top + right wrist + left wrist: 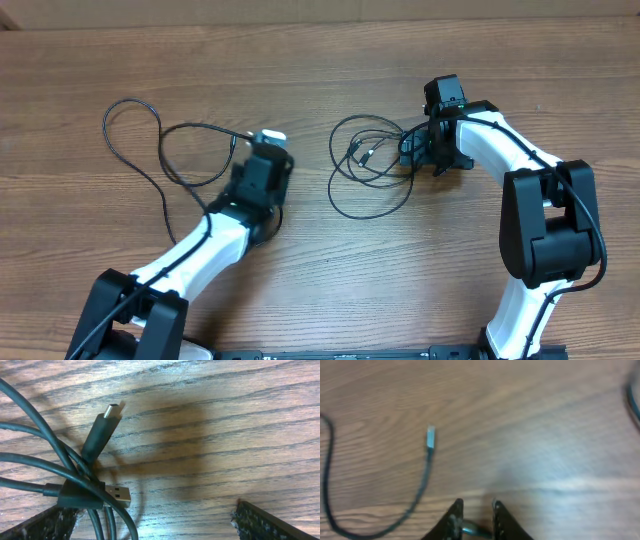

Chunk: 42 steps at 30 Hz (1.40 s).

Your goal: Untangle cables

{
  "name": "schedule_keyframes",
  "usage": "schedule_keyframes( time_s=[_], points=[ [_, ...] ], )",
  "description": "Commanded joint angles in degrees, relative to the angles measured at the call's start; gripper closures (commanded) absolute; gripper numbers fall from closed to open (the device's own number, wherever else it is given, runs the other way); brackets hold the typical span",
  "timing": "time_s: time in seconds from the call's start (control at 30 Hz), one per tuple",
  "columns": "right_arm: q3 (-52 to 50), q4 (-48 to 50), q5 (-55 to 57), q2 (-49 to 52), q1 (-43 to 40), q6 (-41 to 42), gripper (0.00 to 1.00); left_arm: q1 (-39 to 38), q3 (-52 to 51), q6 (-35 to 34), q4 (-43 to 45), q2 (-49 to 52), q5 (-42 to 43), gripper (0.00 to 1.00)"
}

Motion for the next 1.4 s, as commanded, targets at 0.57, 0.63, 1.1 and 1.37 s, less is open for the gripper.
schedule_keyframes(
  time_s=[0.57,0.63,1.1,1.37],
  points=[
    [-0.9,0.2,-1.0,1.5,0.0,0.2,0.0,22.4,0.7,3.3,-5.9,-0.2,33.1,0.21],
    [-0.9,0.2,-1.0,1.5,0.0,0.2,0.0,23.3,0.7,4.7,-5.6,0.4,35.0,0.21],
    [-0.9,0.2,-1.0,1.5,0.0,0.2,0.0,23.5,0.9,7.4,-3.5,15.0,35.7,0.27],
    [-0.9,0.2,-1.0,1.5,0.0,0.2,0.0,23.6,6.7,7.1,-18.1,13.7,36.6,0.55]
  ],
)
